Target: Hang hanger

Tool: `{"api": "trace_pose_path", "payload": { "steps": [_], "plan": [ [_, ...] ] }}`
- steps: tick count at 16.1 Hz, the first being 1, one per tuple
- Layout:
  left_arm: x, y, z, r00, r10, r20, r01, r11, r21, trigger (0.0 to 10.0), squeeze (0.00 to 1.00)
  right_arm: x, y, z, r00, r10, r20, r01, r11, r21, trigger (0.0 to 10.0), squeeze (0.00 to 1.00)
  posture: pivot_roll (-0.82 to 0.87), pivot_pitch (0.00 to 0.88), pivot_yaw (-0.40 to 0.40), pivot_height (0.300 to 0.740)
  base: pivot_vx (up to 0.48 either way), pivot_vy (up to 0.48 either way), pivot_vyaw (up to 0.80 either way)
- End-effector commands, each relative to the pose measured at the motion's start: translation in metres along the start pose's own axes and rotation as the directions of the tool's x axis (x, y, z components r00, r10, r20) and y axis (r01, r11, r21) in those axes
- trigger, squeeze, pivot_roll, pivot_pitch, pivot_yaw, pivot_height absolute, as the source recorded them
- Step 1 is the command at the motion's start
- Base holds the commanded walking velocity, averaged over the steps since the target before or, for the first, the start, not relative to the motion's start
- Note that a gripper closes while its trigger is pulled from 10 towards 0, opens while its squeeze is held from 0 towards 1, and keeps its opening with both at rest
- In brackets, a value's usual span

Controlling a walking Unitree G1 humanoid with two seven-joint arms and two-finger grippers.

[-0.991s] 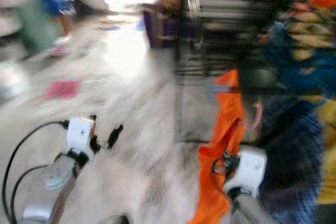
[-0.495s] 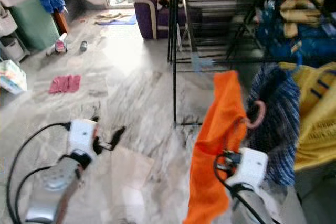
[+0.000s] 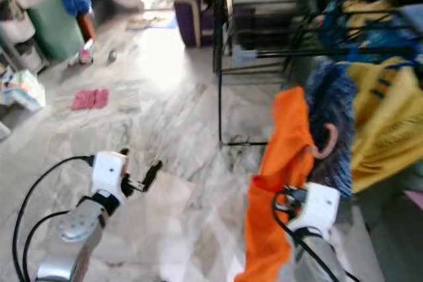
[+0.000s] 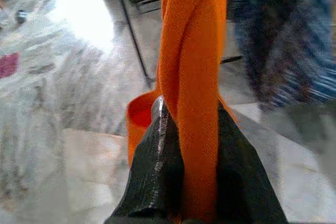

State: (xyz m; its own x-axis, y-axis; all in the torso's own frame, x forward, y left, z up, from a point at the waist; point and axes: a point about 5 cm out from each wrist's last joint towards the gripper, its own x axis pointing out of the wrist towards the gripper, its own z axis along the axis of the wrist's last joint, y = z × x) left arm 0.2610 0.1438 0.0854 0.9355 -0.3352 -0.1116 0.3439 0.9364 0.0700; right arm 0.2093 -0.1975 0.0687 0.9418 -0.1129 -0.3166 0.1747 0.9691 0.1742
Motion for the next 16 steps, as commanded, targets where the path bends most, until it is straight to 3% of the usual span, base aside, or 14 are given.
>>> {"api": "trace_pose_path", "payload": {
  "steps": [1,5,12,16],
  "plan": [
    [-0.003,0.008,0.000,1.000,0.028,-0.008,-0.028,1.000,0.014,10.0,0.00,0.001,0.006,0.006,0.999,0.030,0.035,-0.030,0.999,0.010,10.0,0.00,-0.01,0.059,0.010,0.740,-0.315,0.000,0.00],
    [-0.001,0.008,0.001,0.999,0.039,0.000,-0.039,0.999,0.003,10.0,0.00,0.005,0.001,0.012,0.998,0.026,0.065,-0.025,0.999,-0.022,10.0,0.00,-0.01,0.050,0.012,0.740,0.000,0.000,0.00],
    [0.007,0.014,0.007,0.993,0.111,0.037,-0.112,0.994,0.018,10.0,0.00,0.020,0.007,0.020,0.993,0.063,0.104,-0.057,0.997,-0.056,10.0,0.00,0.01,0.002,0.003,0.740,0.000,0.000,0.80],
    [0.010,0.022,0.012,0.981,0.181,0.067,-0.184,0.982,0.037,10.0,0.00,0.040,0.018,0.028,0.987,0.101,0.126,-0.094,0.994,-0.062,10.0,0.00,0.06,0.000,-0.016,0.740,0.000,0.000,0.80]
  ]
}}
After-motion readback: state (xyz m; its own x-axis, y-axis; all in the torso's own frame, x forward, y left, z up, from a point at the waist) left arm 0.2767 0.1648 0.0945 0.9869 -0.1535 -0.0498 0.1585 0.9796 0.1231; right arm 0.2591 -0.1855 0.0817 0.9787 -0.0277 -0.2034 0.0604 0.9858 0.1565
